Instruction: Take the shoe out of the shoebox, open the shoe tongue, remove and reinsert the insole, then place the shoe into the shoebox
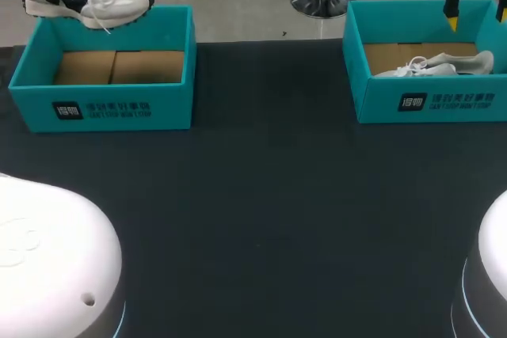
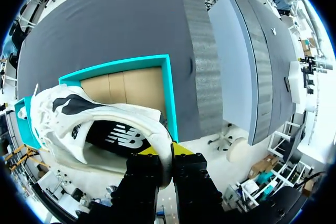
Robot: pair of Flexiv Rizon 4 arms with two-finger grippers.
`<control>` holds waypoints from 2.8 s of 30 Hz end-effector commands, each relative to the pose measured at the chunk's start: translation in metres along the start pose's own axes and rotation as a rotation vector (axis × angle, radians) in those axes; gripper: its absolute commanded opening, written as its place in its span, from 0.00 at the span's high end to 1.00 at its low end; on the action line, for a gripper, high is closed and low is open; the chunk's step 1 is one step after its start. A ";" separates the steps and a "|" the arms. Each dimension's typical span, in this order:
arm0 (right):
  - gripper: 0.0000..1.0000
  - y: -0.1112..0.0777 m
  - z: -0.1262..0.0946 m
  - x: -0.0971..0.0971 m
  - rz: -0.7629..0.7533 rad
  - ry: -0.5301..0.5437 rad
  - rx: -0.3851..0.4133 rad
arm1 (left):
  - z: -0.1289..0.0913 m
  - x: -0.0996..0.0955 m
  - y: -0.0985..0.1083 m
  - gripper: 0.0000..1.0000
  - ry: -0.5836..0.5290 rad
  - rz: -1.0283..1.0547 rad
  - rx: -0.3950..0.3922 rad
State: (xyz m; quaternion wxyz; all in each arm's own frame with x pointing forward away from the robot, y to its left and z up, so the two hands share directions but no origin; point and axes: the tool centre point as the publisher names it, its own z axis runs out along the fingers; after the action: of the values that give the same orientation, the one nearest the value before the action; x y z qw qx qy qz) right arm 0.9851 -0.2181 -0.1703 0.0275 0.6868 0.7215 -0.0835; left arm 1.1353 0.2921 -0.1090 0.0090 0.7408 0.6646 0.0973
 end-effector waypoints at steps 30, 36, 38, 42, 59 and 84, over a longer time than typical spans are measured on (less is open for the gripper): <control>0.00 0.000 0.000 0.000 0.000 0.000 -0.001 | -0.074 -0.135 -0.165 1.00 -0.044 -0.169 0.000; 0.00 0.000 0.000 0.000 0.000 0.000 -0.001 | -0.069 -0.204 -0.230 1.00 -0.036 -0.171 0.028; 0.00 0.000 0.000 0.000 0.000 0.000 -0.001 | -0.066 -0.224 -0.249 1.00 -0.034 -0.163 0.042; 0.00 0.000 0.000 0.000 0.000 0.000 -0.001 | -0.061 -0.260 -0.284 1.00 -0.062 -0.134 0.071; 0.00 0.000 0.000 0.000 0.000 0.000 -0.001 | -0.017 -0.378 -0.363 1.00 -0.002 -0.162 0.147; 0.00 0.000 0.000 0.000 0.000 0.000 -0.001 | 0.027 -0.418 -0.351 1.00 0.051 -0.184 0.153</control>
State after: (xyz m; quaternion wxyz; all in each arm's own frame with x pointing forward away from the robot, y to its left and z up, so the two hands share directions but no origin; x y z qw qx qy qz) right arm 0.9851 -0.2181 -0.1703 0.0275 0.6868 0.7215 -0.0834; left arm 0.7482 -0.0601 -0.2249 -0.0442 0.6743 0.7348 0.0584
